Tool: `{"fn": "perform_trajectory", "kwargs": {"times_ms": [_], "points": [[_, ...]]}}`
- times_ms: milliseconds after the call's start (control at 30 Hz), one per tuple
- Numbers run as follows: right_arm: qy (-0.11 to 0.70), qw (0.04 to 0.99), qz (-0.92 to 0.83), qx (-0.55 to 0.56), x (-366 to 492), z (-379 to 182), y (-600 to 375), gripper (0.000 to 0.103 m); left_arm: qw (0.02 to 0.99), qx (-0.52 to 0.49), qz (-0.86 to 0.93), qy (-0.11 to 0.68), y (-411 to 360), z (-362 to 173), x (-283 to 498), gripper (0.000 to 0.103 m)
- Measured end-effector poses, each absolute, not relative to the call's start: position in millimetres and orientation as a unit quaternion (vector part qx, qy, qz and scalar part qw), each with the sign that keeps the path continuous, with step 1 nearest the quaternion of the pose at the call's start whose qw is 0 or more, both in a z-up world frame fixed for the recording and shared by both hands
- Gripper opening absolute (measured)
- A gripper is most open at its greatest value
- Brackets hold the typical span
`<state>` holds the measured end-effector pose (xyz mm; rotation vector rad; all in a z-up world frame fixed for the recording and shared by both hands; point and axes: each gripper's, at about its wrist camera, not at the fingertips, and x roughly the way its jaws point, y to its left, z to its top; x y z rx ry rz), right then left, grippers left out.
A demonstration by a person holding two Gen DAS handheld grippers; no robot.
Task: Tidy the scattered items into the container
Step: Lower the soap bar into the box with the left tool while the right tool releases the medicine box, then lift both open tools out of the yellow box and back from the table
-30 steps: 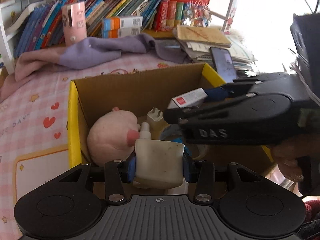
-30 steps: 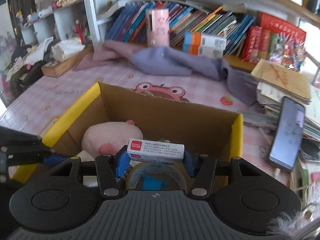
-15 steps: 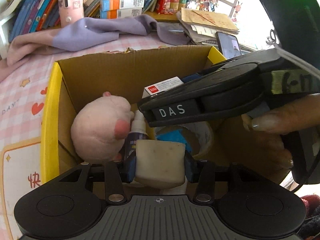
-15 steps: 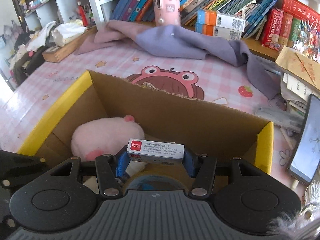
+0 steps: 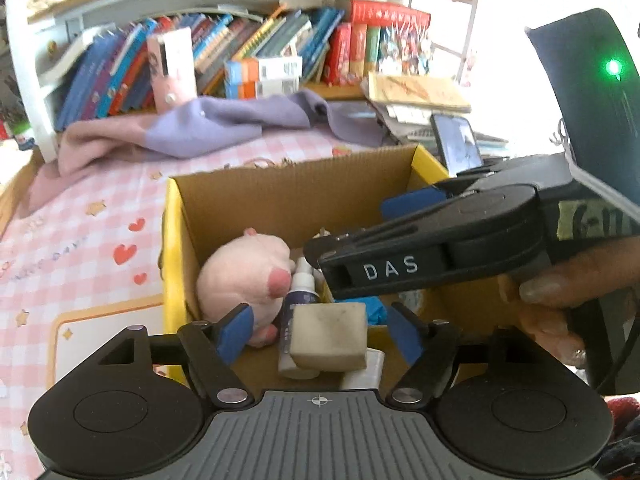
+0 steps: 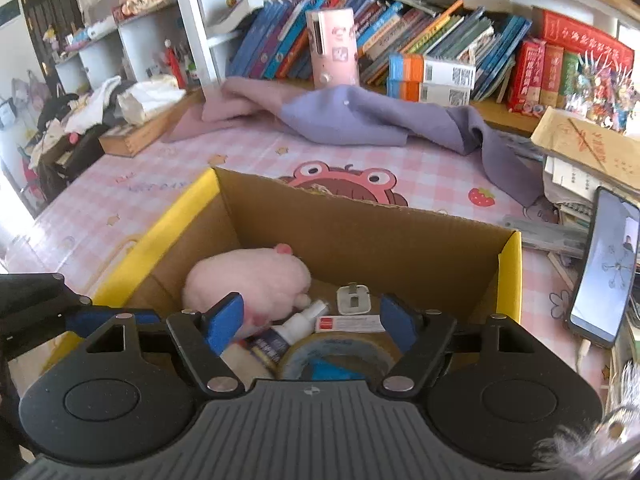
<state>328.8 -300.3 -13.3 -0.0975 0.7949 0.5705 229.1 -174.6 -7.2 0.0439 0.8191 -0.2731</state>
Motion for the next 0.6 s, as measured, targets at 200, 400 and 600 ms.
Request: {"fn": "perform_trajectory", "kwargs": {"times_ms": [200,400,600], "points": [[0.347,0.901,0.257,-0.05,293.1,6.3,-298.8,0.075,0.919,0.012,-0.133,0.37,-164.7,5.0,200.3,0.078],[0.329,0.915,0.231,-0.044,252.7,18.9,-300.1,0.076,0.93,0.002,-0.123,0.345,-148.4,15.3,161.3,0.079],[0.319,0.925,0.202,-0.038,205.8,25.0,-298.3,0.076,0.94,-0.017,-0.096,0.327,-126.2,20.0,127.7,0.079]]}}
